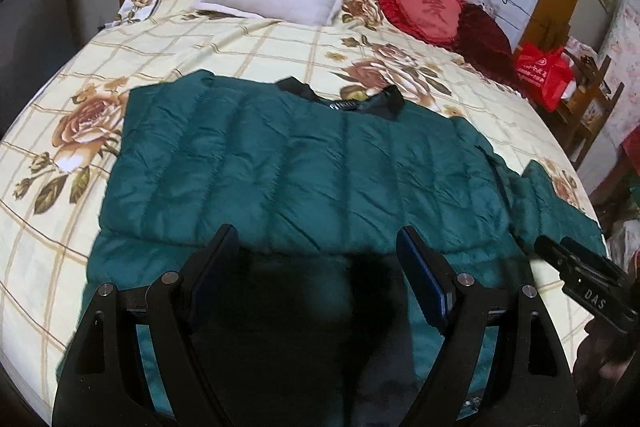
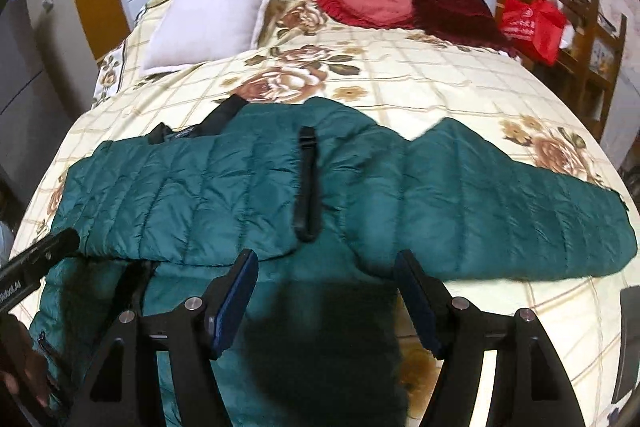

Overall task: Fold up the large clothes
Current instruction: 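Release the folded side and withdraw the right tool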

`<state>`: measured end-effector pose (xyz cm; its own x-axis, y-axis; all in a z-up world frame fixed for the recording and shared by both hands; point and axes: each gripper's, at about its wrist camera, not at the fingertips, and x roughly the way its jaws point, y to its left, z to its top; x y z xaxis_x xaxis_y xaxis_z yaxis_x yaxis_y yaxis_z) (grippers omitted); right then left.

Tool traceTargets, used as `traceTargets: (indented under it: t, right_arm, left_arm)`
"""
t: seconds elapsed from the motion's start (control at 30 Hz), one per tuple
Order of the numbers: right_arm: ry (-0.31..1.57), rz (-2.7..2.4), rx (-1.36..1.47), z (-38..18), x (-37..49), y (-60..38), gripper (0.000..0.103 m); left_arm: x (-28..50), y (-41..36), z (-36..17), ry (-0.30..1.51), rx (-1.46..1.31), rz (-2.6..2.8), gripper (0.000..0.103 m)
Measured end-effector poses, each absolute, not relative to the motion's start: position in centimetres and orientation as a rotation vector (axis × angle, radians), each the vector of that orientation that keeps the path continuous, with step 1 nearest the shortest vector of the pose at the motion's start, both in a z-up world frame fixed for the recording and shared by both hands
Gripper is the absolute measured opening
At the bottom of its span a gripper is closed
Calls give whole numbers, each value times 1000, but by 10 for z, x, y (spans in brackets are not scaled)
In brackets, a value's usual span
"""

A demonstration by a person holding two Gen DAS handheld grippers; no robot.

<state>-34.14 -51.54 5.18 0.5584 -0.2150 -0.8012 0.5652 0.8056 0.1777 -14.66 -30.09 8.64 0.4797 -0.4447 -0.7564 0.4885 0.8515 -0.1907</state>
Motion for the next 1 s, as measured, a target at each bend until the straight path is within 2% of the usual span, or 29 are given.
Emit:
traceTargets:
  t: [1.0]
  right_arm:
    - [872, -742, 544, 25, -437, -642, 68]
  left_arm:
    - [-173, -310, 69, 969, 26, -579, 81]
